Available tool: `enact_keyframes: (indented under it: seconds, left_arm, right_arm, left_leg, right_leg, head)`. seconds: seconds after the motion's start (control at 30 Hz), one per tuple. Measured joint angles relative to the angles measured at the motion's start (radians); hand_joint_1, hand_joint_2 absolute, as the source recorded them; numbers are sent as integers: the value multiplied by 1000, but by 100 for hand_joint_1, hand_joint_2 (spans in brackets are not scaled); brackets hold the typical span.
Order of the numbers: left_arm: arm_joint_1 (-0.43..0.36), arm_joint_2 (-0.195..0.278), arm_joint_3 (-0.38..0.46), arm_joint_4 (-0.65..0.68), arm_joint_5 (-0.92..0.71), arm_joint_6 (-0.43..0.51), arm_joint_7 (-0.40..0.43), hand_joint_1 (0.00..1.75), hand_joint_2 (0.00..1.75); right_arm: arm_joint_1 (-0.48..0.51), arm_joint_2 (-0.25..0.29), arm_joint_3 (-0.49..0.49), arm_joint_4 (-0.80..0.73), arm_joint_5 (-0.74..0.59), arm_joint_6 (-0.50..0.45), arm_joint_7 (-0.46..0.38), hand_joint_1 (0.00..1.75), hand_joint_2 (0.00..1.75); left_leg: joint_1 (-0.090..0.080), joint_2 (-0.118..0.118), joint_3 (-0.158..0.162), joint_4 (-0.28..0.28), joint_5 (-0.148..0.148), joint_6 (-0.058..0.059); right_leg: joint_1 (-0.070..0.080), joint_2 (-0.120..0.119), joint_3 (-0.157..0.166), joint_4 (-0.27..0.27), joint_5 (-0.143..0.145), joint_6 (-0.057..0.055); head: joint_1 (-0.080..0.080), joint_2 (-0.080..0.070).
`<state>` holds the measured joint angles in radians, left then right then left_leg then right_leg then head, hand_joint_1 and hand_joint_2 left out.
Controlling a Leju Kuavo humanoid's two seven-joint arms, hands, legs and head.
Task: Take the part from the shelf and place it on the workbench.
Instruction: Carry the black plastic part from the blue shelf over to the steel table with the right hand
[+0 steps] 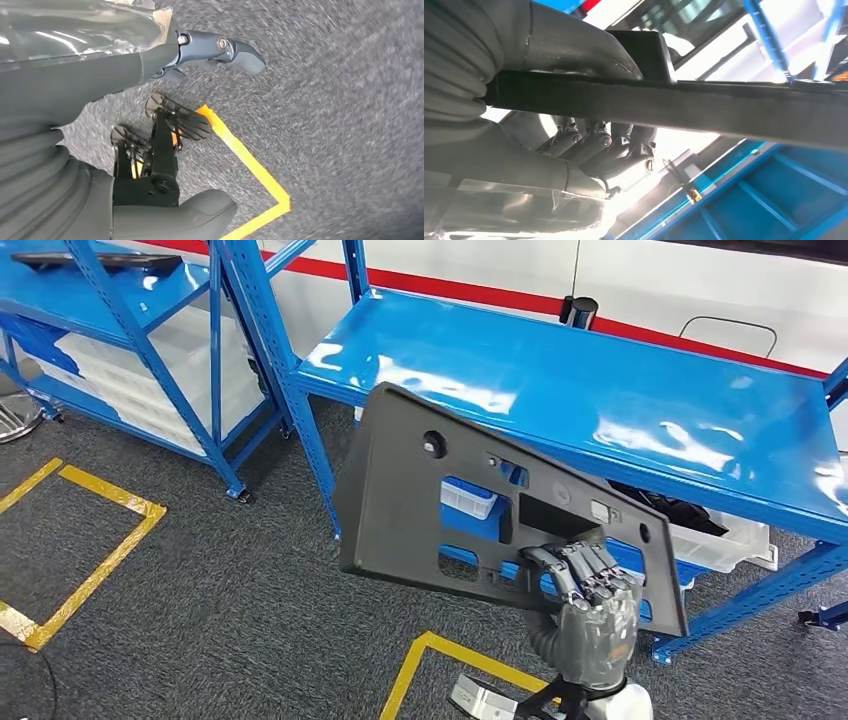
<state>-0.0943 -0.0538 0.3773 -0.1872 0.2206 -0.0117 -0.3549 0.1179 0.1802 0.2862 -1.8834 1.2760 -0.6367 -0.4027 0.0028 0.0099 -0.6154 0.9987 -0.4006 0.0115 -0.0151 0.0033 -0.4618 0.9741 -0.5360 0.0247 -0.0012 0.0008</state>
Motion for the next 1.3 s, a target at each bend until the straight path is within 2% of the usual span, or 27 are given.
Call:
enact_keyframes:
  seconds: [0.03, 0.1, 0.13, 0.17, 0.2, 0.23, 0.27, 0.33, 0.4, 0.47, 0.53, 0.6, 0.67, 0.7, 0.73, 0.77, 0.83, 0.87, 0.93, 0.97, 1.03, 1.1, 1.17, 1.2, 1.23, 1.27, 1.3]
  left_arm:
    - [5, 0, 12, 0, 8, 1, -5, 0, 175]
    - [12, -1, 33, 0, 23, 5, -10, 0, 175]
    - [14, -1, 43, 0, 30, 8, -12, 0, 175]
    - [16, -2, 52, 0, 37, 12, -12, 0, 175]
    - [18, -2, 62, 0, 44, 17, -12, 0, 175]
    - [20, -4, 72, 0, 51, 23, -13, 0, 175]
    - [22, -5, 82, 0, 58, 28, -13, 0, 175]
    - [23, -7, 100, -1, 68, 35, -14, 0, 175]
    - [24, -9, 113, -2, 72, 40, -15, 0, 175]
    - [26, -11, 125, -2, 76, 43, -15, 0, 175]
    - [26, -17, 136, -2, 81, 50, -17, 0, 175]
    - [26, -26, 145, -3, 84, 59, -22, 0, 175]
    - [27, -34, 150, -4, 72, 59, -28, 0, 175]
    - [27, -37, 149, -4, 59, 51, -29, 0, 175]
    - [28, -39, 147, -4, 40, 39, -27, 0, 175]
    - [29, -40, 143, -4, 20, 24, -22, 0, 175]
    - [30, -41, 130, -4, -10, 1, -13, 0, 175]
    - [30, -42, 123, -4, -18, -5, -10, 0, 175]
    - [31, -42, 114, -4, -28, -13, -8, 0, 175]
    - [32, -42, 108, -4, -36, -16, -7, 0, 175]
    - [33, -38, 94, -4, -59, -25, -1, 0, 175]
    - [35, -36, 77, -4, -80, -31, 5, 0, 175]
    - [37, -36, 61, -4, -95, -34, 7, 0, 175]
    - [37, -36, 55, -4, -101, -35, 7, 0, 175]
    - [37, -36, 48, -4, -107, -35, 9, 0, 175]
    - [37, -36, 42, -4, -113, -36, 11, 0, 175]
    - [36, -36, 36, -4, -117, -36, 14, 0, 175]
  right_arm:
    - [-14, -3, 21, 14, 0, 0, 12, 175, 175]
    - [-45, -10, 64, 40, -2, 0, 34, 175, 175]
    - [-58, -13, 83, 52, -5, 0, 42, 175, 175]
    - [-71, -16, 102, 65, -8, 0, 49, 175, 175]
    - [-85, -19, 120, 78, -12, 1, 56, 175, 175]
    - [-99, -21, 138, 92, -18, 1, 62, 175, 175]
    - [-115, -24, 157, 106, -24, 2, 69, 175, 175]
    - [-146, -26, 190, 129, -35, 3, 80, 175, 175]
    - [-172, -27, 215, 145, -42, 4, 85, 175, 175]
    - [-193, -28, 235, 161, -53, 4, 88, 175, 175]
    - [-210, -33, 250, 175, -71, 5, 91, 175, 175]
    - [-224, -41, 260, 185, -94, 6, 95, 175, 175]
    - [-234, -53, 263, 190, -112, 7, 106, 175, 175]
    - [-237, -61, 261, 191, -115, 8, 116, 175, 175]
    - [-238, -69, 256, 191, -112, 8, 127, 175, 175]
    - [-236, -79, 248, 188, -106, 7, 138, 175, 175]
    - [-228, -99, 230, 178, -94, 4, 153, 175, 175]
    - [-223, -108, 221, 171, -91, 3, 155, 175, 175]
    - [-214, -122, 209, 159, -86, 2, 157, 175, 175]
    - [-208, -127, 203, 154, -78, 1, 158, 175, 175]
    - [-188, -134, 186, 139, -59, 1, 159, 175, 175]
    - [-158, -137, 161, 112, -46, 1, 152, 175, 175]
    - [-125, -139, 135, 85, -39, 1, 143, 175, 175]
    - [-110, -139, 123, 74, -35, 1, 141, 175, 175]
    - [-96, -140, 112, 64, -31, 1, 140, 175, 175]
    - [-83, -140, 101, 54, -27, 1, 140, 175, 175]
    - [-73, -140, 92, 45, -22, 1, 140, 175, 175]
  left_leg:
    - [3, -2, -8, 16, -19, -5]
    - [7, -7, -42, 103, -103, -15]
    - [8, -8, -63, 168, -150, -20]
    - [9, -9, -79, 231, -180, -24]
    - [11, -8, -85, 272, -190, -27]
    - [12, -8, -74, 279, -179, -28]
    - [14, -8, -42, 245, -155, -28]
    - [16, -9, 57, 103, -114, -24]
    - [13, -11, 117, 4, -104, -15]
    - [6, -12, 116, -12, -100, -4]
    - [6, -8, 104, -18, -86, 14]
    - [8, -3, 86, -22, -67, 33]
    - [4, -2, 62, -21, -51, 40]
    - [3, -2, 50, -21, -42, 41]
    - [2, -2, 39, -20, -35, 41]
    - [1, -2, 29, -19, -27, 40]
    - [0, -4, 16, -16, -16, 35]
    - [-2, -4, 10, -13, -10, 31]
    - [-5, -2, 3, -9, 2, 20]
    - [-5, -1, 1, -8, 8, 14]
    - [-1, -2, -5, 0, 2, 3]
    - [4, -6, -29, 66, -67, -10]
    - [10, -8, -69, 201, -164, -23]
    - [13, -8, -81, 259, -191, -28]
    - [15, -8, -79, 287, -195, -32]
    - [17, -8, -57, 277, -180, -33]
    - [19, -8, -15, 226, -155, -32]
  right_leg:
    - [-4, -1, -6, 0, 7, -12]
    - [-6, -5, -20, 0, 23, -34]
    - [-4, -6, -29, 1, 32, -41]
    - [-2, -7, -37, 2, 40, -44]
    - [-1, -8, -47, 4, 47, -43]
    - [0, -8, -57, 6, 52, -42]
    - [0, -7, -65, 10, 57, -40]
    - [1, -7, -75, 16, 62, -34]
    - [4, -8, -81, 19, 69, -23]
    - [6, -9, -86, 19, 79, -8]
    - [6, -9, -100, 36, 68, 1]
    - [5, -7, -138, 116, 9, -5]
    - [5, -6, -187, 252, -64, -12]
    - [5, -6, -200, 305, -83, -9]
    - [5, -6, -194, 320, -83, -2]
    - [5, -6, -167, 292, -66, 6]
    - [6, -7, -71, 147, -22, 14]
    - [9, -7, -24, 71, -9, 12]
    - [14, -6, 16, -7, -4, 3]
    - [17, -5, 13, -13, -2, -2]
    - [8, -5, 1, -12, 10, -18]
    - [0, -10, -10, -15, 27, -39]
    - [3, -13, -28, -13, 45, -49]
    - [4, -14, -39, -11, 53, -48]
    - [5, -14, -50, -9, 60, -46]
    - [5, -13, -60, -5, 66, -44]
    - [5, -13, -70, -1, 71, -41]
  head:
    - [-3, 0]
    - [-6, 0]
    - [-8, 0]
    - [-9, 0]
    - [-8, 0]
    - [-9, 0]
    - [-9, 0]
    - [-9, 0]
    - [-8, 0]
    - [-8, 0]
    - [-7, 0]
    - [-4, 0]
    - [-1, 0]
    - [-1, 0]
    - [-1, 0]
    - [-1, 0]
    - [0, 0]
    - [0, 0]
    - [0, 0]
    - [-1, 0]
    - [-2, 0]
    - [-6, 0]
    - [-11, 0]
    - [-11, 0]
    - [-11, 0]
    - [-11, 0]
    - [-11, 0]
